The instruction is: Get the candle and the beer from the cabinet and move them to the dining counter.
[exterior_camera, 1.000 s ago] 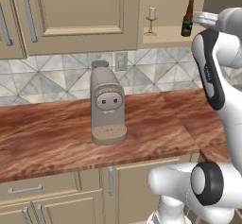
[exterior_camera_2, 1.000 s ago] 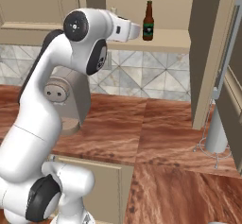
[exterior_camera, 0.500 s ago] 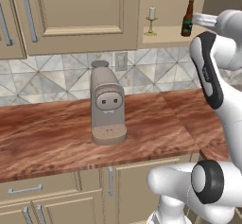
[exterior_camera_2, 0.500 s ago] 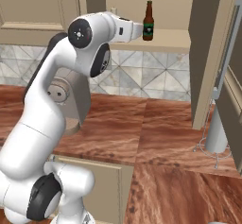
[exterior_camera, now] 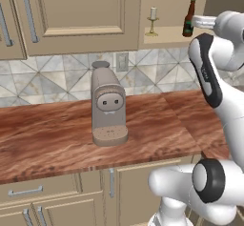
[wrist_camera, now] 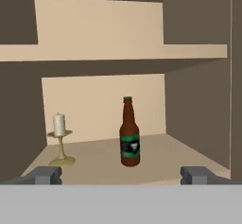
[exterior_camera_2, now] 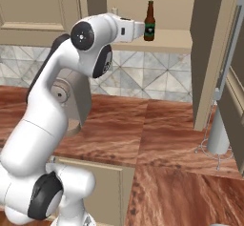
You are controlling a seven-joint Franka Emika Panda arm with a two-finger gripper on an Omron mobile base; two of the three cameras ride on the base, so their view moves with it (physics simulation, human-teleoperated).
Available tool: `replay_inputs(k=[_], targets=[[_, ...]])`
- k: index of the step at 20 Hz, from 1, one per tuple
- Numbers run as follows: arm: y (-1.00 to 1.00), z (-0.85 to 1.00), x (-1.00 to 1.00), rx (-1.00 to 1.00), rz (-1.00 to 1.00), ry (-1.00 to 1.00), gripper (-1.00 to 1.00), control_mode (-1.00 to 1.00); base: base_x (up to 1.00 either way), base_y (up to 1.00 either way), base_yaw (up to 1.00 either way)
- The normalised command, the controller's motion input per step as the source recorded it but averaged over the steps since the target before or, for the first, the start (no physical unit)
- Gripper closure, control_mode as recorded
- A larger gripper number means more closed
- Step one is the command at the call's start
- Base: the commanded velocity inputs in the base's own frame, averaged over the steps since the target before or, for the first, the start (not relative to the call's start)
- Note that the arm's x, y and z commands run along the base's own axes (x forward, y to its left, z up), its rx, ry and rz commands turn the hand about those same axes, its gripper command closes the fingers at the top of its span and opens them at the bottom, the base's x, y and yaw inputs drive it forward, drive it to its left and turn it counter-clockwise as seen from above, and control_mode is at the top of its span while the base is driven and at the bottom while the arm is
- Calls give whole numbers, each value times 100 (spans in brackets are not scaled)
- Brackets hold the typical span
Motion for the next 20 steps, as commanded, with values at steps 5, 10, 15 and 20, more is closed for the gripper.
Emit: replay_inputs(k=[5, 10, 15, 20], targets=[[0, 0, 32, 0, 0, 0, -100, -100, 0, 0, 0], [-7, 0, 44, 0, 0, 0, -100, -100, 0, 0, 0], [-12, 0, 46, 0, 0, 0, -100, -100, 0, 0, 0], [-15, 0, 40, 0, 0, 0, -100, -100, 0, 0, 0]])
